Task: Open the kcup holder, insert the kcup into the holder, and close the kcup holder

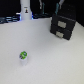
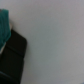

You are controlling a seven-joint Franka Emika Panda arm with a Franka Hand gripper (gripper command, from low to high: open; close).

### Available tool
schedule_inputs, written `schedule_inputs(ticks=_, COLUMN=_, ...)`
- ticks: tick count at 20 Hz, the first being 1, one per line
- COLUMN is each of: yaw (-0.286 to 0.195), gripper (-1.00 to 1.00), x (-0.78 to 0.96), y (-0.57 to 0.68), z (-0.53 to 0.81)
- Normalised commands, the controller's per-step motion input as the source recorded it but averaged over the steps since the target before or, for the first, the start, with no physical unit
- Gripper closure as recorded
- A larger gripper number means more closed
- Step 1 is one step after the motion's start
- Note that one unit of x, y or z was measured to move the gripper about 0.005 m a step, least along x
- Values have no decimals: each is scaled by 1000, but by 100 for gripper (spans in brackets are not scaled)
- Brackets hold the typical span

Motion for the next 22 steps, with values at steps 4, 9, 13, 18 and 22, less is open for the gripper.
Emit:
schedule_inputs(ticks=4, yaw=-189, gripper=-100, x=-407, y=614, z=-9)
schedule_inputs(ticks=9, yaw=-184, gripper=-100, x=-426, y=616, z=-50)
schedule_inputs(ticks=13, yaw=-173, gripper=-100, x=-429, y=653, z=-125)
schedule_inputs(ticks=18, yaw=-165, gripper=-100, x=-384, y=647, z=-205)
schedule_inputs(ticks=22, yaw=-160, gripper=-100, x=-188, y=518, z=-340)
